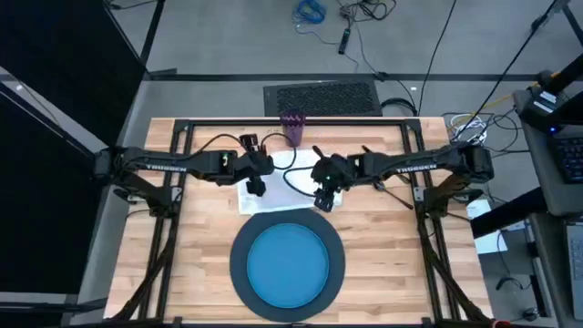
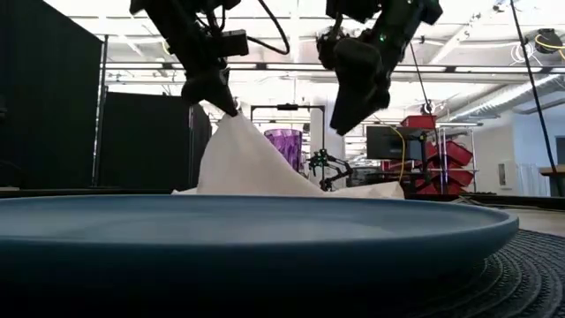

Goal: Set table place
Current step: Fold the white table napkin on the table

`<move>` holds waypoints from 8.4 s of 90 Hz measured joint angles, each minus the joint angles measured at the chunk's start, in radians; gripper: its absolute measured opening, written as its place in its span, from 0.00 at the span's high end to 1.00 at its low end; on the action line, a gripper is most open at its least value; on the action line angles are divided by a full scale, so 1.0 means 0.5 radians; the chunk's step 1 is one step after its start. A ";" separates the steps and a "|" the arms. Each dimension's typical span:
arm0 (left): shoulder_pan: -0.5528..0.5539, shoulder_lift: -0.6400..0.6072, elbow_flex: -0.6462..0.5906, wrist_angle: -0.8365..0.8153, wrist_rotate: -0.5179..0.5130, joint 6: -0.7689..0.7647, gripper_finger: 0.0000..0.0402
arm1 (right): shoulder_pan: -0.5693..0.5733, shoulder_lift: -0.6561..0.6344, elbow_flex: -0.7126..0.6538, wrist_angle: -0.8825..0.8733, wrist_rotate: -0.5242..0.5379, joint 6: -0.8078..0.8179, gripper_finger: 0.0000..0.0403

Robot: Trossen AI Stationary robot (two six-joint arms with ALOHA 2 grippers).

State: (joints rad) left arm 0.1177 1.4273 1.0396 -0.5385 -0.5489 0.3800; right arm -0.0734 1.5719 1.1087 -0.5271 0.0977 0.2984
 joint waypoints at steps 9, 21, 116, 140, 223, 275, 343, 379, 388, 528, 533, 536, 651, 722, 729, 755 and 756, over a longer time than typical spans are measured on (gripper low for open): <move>0.002 0.000 0.041 -0.079 0.001 -0.010 1.00 | 0.000 0.000 -0.062 0.019 0.001 0.003 0.50; 0.002 0.000 0.049 -0.109 0.034 -0.081 1.00 | -0.001 -0.001 -0.173 0.112 0.010 0.038 0.50; 0.171 -0.084 0.050 0.118 -0.064 -0.060 1.00 | 0.191 0.002 -0.490 0.003 0.383 0.330 0.50; 0.194 -0.082 0.050 0.102 -0.005 -0.068 1.00 | 0.191 0.013 -0.600 0.153 0.393 0.358 0.50; 0.194 -0.081 0.050 0.054 0.051 -0.118 1.00 | 0.186 0.083 -0.600 0.180 0.541 0.412 0.97; 0.194 -0.080 0.050 -0.056 0.051 -0.154 1.00 | 0.470 0.021 -0.600 -0.256 0.860 1.279 1.00; 0.191 -0.080 0.049 -0.091 0.096 -0.173 1.00 | 0.917 -0.100 -0.600 -1.088 1.808 3.087 1.00; 0.171 -0.080 0.050 -0.089 0.100 -0.190 1.00 | 0.808 -0.215 -0.606 -1.049 1.572 2.866 1.00; 0.154 -0.080 0.050 -0.090 0.101 -0.190 1.00 | 0.791 -0.211 -0.612 -1.019 1.572 2.787 1.00; 0.156 -0.080 0.050 -0.091 0.144 -0.222 1.00 | 0.879 -0.197 -0.613 -0.325 0.843 -0.159 0.52; 0.155 -0.080 0.050 -0.091 0.149 -0.225 1.00 | 0.891 -0.194 -0.613 -0.346 0.942 -0.166 0.52; 0.155 -0.080 0.050 -0.091 0.149 -0.225 1.00 | 0.892 -0.188 -0.613 -0.378 1.012 -0.165 0.52; 0.159 -0.080 0.050 -0.091 0.161 -0.219 1.00 | 0.779 0.161 -0.613 -0.403 1.158 -0.201 0.51; 0.158 -0.080 0.050 -0.091 0.202 -0.226 1.00 | 0.616 0.156 -0.694 -0.344 1.169 -0.195 0.57; 0.158 -0.080 0.050 -0.091 0.202 -0.226 1.00 | 0.615 0.156 -0.736 -0.290 1.174 -0.191 0.57; 0.159 -0.081 0.050 -0.091 0.202 -0.226 1.00 | 0.616 0.156 -0.764 -0.235 1.233 -0.154 0.57; 0.158 -0.081 0.049 -0.091 0.202 -0.226 1.00 | 0.616 0.156 -0.764 -0.234 1.233 -0.153 0.57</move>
State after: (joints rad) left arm 0.1969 1.3870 1.0644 -0.5840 -0.4477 0.2668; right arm 0.2344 1.6501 0.7269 -0.6442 0.7143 0.2216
